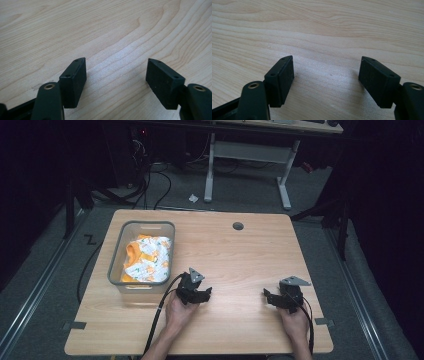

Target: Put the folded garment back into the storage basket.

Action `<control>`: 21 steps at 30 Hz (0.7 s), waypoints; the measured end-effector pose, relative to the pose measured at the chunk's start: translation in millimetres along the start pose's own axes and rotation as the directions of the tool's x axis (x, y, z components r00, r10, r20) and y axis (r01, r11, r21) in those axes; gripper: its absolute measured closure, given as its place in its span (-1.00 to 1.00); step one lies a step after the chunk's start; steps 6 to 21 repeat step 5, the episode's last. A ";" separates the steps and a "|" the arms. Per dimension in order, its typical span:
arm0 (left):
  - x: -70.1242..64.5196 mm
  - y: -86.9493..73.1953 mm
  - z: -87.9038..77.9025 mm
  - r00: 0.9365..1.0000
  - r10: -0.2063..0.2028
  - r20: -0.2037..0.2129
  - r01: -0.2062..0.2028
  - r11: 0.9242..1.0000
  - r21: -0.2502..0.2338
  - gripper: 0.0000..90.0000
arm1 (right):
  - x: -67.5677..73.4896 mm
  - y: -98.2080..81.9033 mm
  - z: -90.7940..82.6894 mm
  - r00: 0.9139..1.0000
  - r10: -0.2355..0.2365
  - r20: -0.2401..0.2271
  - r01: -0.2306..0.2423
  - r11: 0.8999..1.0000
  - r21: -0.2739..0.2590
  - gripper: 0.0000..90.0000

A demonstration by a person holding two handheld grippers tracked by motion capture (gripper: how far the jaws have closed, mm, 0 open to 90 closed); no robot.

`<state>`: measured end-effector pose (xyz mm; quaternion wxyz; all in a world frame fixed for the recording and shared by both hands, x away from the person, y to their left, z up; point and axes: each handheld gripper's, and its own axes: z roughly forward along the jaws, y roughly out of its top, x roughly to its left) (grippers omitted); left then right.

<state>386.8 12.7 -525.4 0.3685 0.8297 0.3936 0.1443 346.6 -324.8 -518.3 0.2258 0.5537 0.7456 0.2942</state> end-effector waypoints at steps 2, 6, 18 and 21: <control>-1.8 -0.4 -0.1 1.000 0.008 0.003 -0.008 1.000 0.000 -0.31 | 0.0 0.0 0.0 1.000 0.000 0.001 0.000 1.000 0.000 -0.36; -1.7 -0.6 -0.3 1.000 0.003 0.003 -0.003 1.000 -0.001 -0.31 | 0.1 0.0 0.0 1.000 0.001 0.000 -0.001 1.000 -0.001 -0.36; -1.7 -0.6 -0.3 1.000 0.003 0.003 -0.003 1.000 -0.001 -0.31 | 0.1 0.0 0.0 1.000 0.001 0.000 -0.001 1.000 -0.001 -0.36; -1.7 -0.6 -0.3 1.000 0.003 0.003 -0.003 1.000 -0.001 -0.31 | 0.1 0.0 0.0 1.000 0.001 0.000 -0.001 1.000 -0.001 -0.36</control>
